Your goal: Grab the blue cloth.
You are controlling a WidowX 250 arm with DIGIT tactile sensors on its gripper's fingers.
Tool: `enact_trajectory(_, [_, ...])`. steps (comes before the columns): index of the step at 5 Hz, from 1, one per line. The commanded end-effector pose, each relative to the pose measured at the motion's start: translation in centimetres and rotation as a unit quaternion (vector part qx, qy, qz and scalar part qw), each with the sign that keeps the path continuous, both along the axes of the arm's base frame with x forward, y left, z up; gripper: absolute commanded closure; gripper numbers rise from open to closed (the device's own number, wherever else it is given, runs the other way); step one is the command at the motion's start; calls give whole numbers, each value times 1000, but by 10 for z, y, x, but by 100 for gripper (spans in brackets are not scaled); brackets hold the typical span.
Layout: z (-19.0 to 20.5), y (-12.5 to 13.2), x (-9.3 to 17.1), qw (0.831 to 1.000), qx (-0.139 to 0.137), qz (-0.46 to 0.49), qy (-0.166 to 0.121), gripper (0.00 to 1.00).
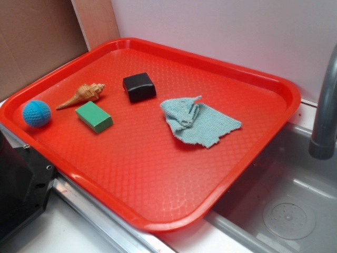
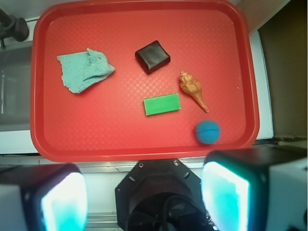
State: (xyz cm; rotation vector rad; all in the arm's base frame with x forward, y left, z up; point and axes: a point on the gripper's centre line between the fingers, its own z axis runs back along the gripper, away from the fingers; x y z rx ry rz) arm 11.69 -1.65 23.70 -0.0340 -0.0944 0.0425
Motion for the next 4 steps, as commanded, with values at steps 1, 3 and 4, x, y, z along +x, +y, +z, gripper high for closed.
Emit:
enact_trajectory(1, [0,0,0,1000,0,0,0,0])
enact_trajectory(3, [-21,-2,17,969,-51,242,17,0])
enact_trajectory(4, [-35,-13,29,931,-66,359,-11,0])
